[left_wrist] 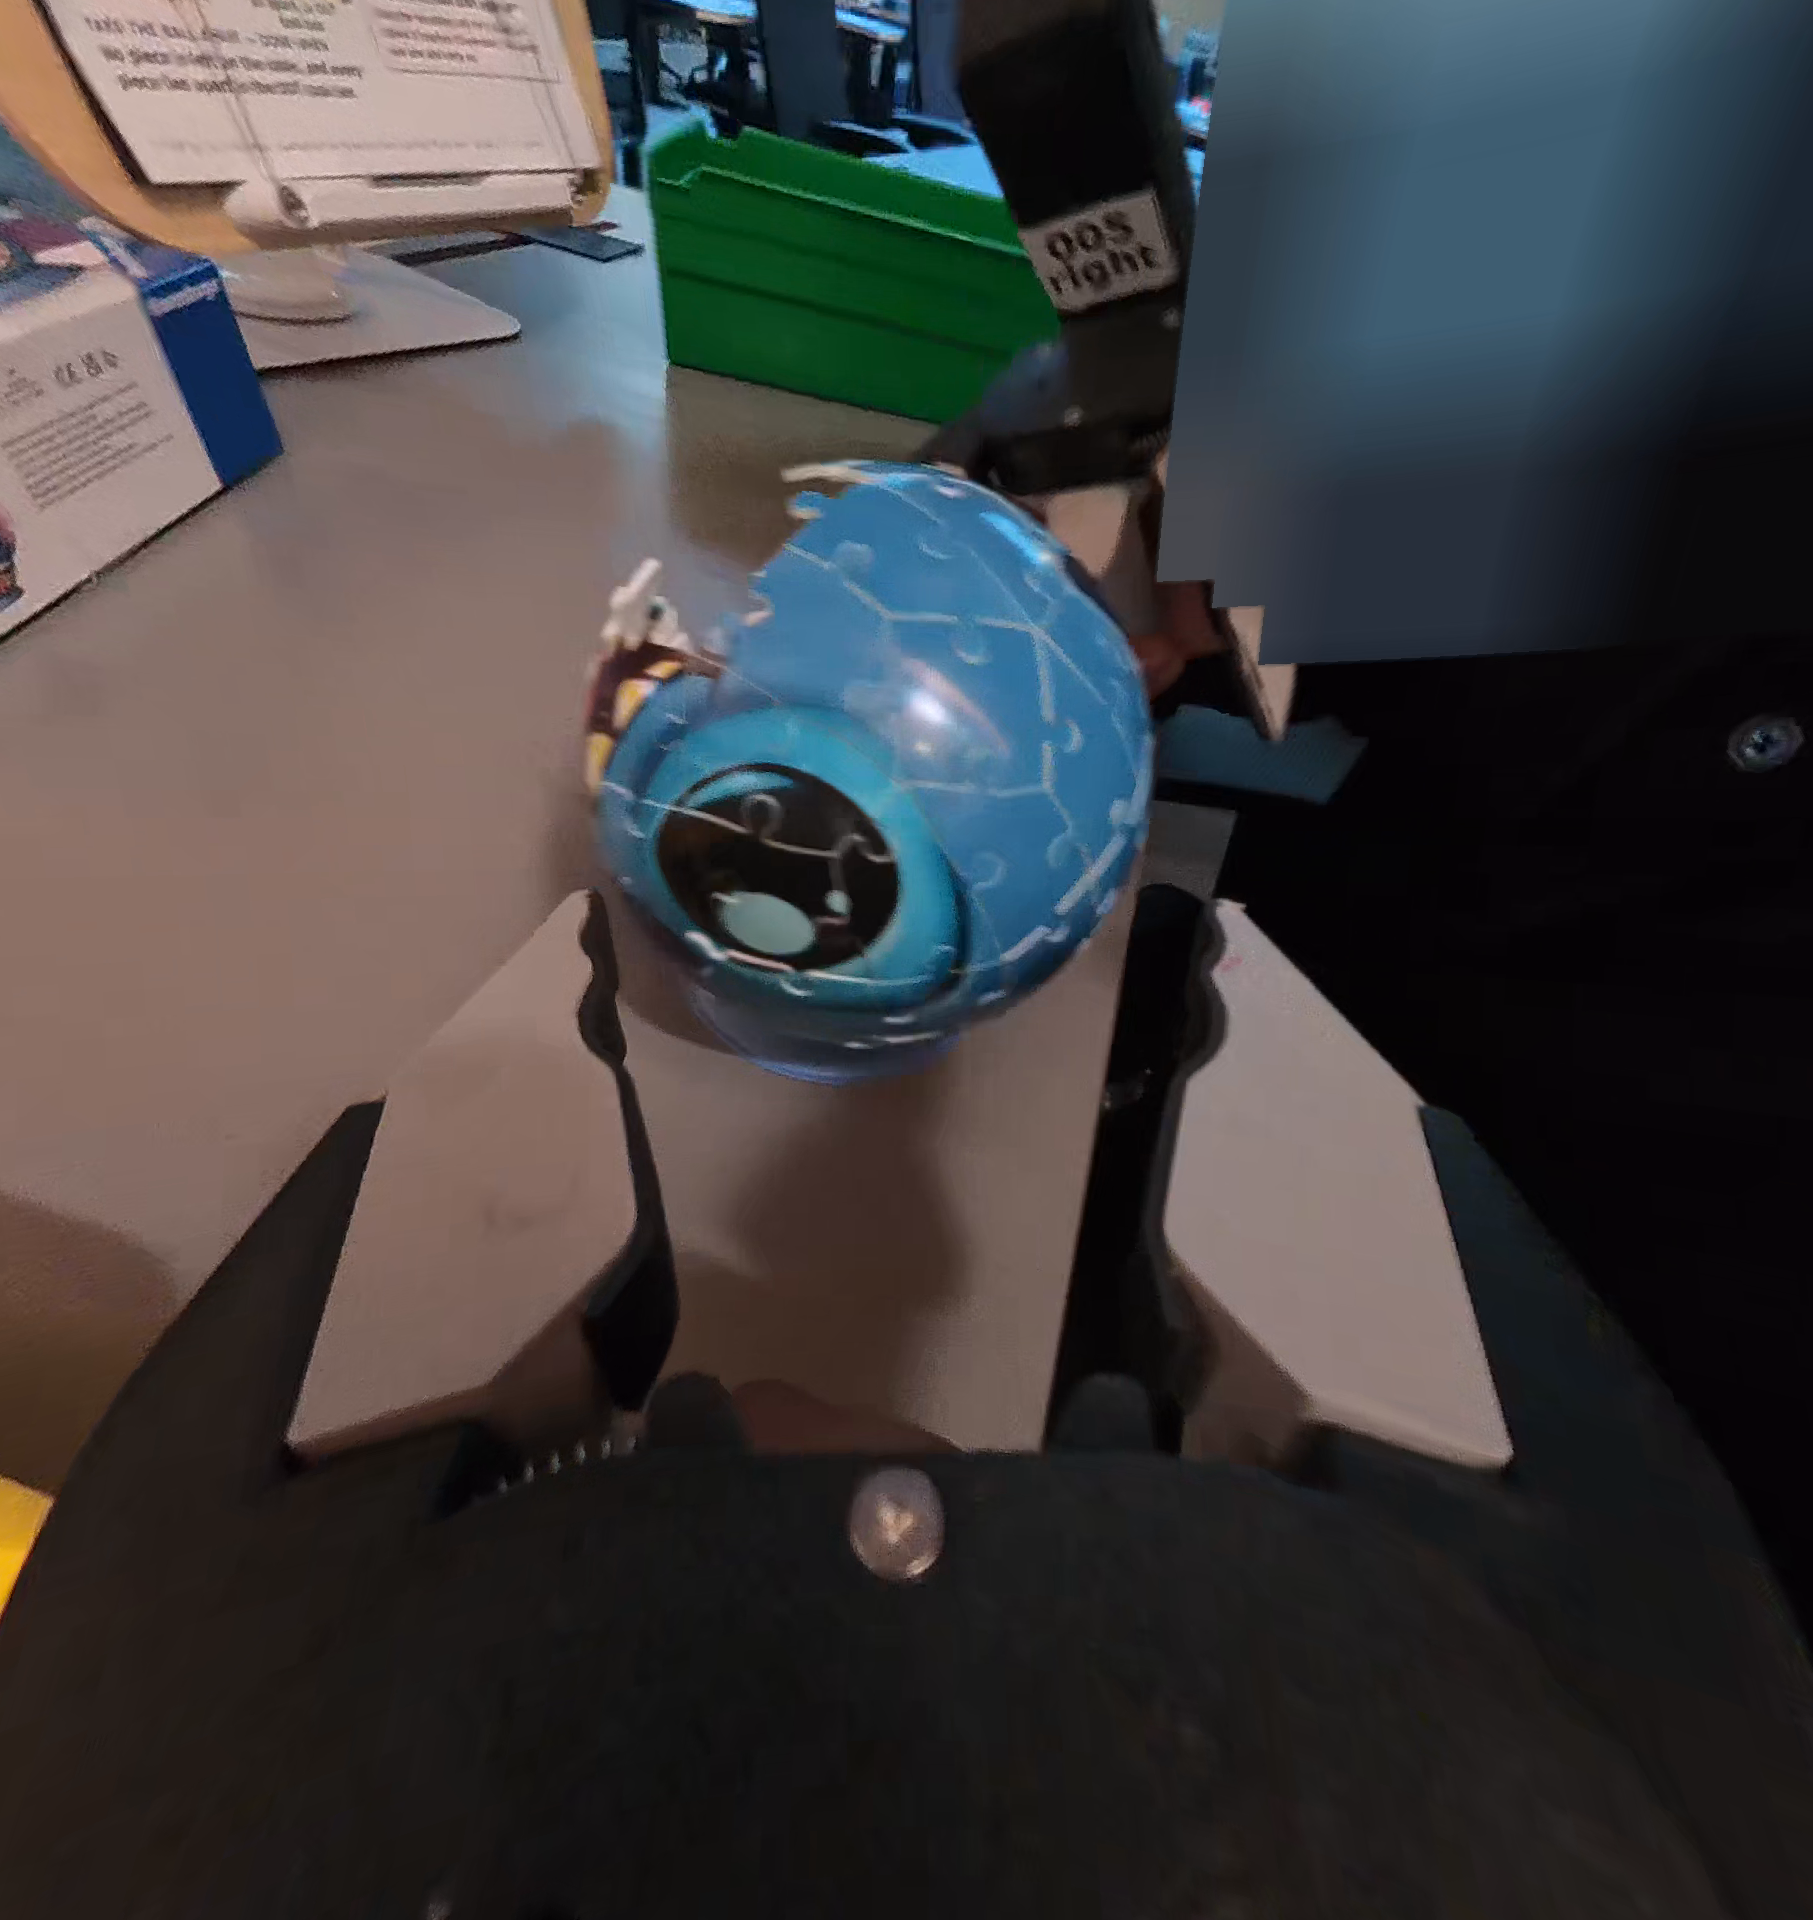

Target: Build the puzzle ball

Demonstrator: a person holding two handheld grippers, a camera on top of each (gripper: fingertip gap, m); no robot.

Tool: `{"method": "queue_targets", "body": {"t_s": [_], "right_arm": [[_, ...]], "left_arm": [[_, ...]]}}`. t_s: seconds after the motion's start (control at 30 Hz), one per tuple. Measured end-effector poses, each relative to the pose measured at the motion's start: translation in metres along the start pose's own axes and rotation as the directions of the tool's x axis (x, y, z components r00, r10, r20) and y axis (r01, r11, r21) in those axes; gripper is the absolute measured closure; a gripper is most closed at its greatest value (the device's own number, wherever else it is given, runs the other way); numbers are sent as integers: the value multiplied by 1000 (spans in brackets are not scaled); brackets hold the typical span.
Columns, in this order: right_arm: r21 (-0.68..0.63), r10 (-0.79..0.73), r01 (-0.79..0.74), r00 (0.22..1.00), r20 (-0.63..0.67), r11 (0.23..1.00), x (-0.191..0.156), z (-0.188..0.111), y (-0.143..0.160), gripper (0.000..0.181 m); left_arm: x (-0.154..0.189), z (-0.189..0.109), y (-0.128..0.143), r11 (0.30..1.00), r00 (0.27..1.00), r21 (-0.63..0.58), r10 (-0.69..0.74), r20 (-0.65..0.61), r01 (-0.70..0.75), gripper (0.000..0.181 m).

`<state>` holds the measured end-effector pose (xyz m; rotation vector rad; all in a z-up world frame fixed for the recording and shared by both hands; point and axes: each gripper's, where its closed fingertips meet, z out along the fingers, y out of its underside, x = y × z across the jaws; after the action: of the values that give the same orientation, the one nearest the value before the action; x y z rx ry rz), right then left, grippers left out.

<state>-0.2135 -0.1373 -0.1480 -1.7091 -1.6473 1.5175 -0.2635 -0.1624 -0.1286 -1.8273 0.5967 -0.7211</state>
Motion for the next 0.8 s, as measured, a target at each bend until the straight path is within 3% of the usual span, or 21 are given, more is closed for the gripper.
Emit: {"method": "queue_targets", "body": {"t_s": [0.1, 0.2, 0.33, 0.53, 0.67, 0.8], "right_arm": [[13, 36, -36, 999, 3, 999, 4, 7, 2, 45], [17, 46, -46, 999, 19, 999, 8, 16, 2, 47], [1, 18, -18, 999, 52, 1000, 11, 22, 3, 46], [-8, -96, 96, 993, 63, 995, 16, 23, -3, 42], [-12, -177, 179, 981, 79, 984, 18, 23, -6, 39], [-101, -261, 269, 962, 85, 958, 26, 25, 2, 36]], "left_arm": [[-17, 7, 2, 999, 1000, -45, -11, 22, 12, 76], [-9, 16, 4, 999, 999, -54, 5, -40, -7, 83], [-9, 19, 10, 994, 997, -72, 78, 13, -77, 81], [-13, 26, 16, 981, 977, -99, 181, 116, -170, 77], [-9, 27, 12, 991, 983, -51, 131, 129, -126, 72], [-5, 16, 6, 986, 973, 2, 167, 159, -169, 72]]}}
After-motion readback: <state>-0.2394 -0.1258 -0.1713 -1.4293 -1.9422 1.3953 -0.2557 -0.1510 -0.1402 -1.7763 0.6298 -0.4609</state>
